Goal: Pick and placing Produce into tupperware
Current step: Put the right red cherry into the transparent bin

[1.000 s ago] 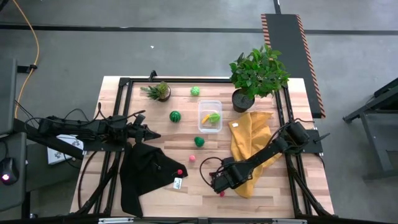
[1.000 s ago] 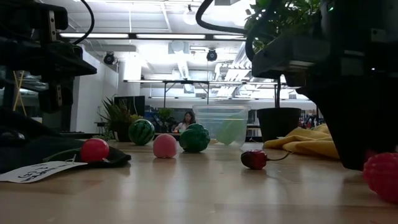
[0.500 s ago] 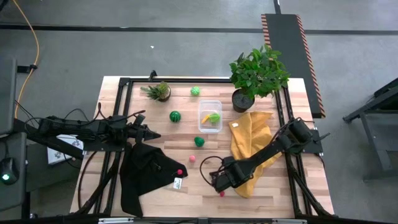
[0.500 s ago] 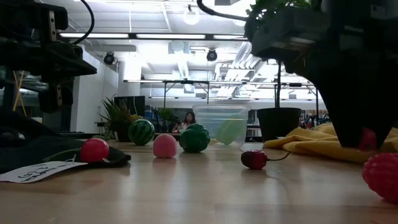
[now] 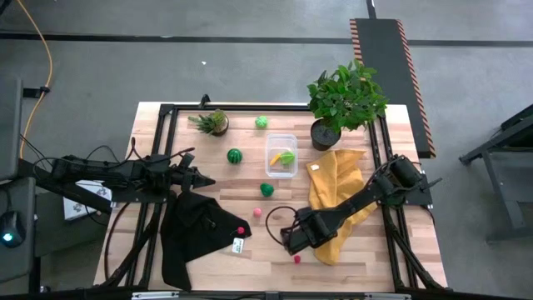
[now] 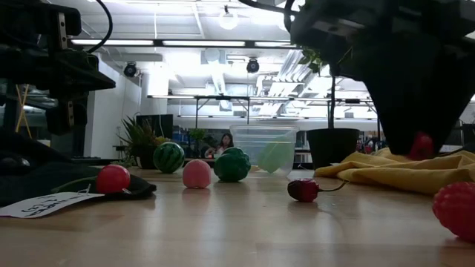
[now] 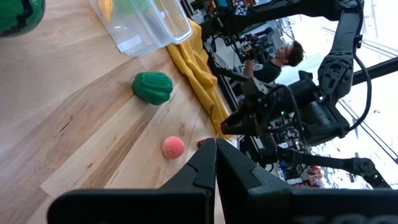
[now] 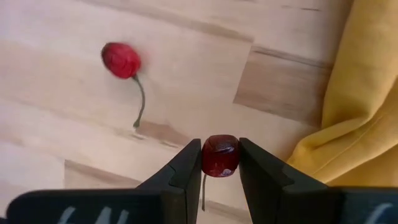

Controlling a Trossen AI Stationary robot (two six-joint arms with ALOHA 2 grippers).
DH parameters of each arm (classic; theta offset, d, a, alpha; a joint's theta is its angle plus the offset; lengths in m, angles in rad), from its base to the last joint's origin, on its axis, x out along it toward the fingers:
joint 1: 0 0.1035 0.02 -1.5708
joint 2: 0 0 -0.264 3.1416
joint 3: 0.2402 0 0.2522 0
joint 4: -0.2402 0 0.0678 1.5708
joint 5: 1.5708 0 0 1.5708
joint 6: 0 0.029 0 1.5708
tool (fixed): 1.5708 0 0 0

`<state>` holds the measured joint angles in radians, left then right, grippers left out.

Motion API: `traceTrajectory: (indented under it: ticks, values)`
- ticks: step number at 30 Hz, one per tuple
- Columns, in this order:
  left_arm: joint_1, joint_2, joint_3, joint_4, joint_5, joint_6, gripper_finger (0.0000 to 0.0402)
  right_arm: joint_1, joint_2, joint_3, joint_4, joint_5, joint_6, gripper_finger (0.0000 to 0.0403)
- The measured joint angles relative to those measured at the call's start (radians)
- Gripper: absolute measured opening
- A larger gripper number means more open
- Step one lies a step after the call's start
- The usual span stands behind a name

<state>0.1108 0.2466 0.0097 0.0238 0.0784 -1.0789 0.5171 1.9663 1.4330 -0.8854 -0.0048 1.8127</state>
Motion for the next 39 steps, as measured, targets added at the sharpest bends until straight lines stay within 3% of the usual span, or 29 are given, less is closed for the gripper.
traceTrajectory:
  ticks: [9, 39]
  values:
    - [0.000, 0.000, 0.000, 0.000, 0.000, 0.000, 0.0001, 0.000, -0.040, 0.000, -0.011, -0.003, -0.041, 0.0087]
    - [0.000, 0.000, 0.000, 0.000, 0.000, 0.000, 0.0001, 0.000, -0.287, 0.000, -0.050, 0.129, -0.219, 0.0087]
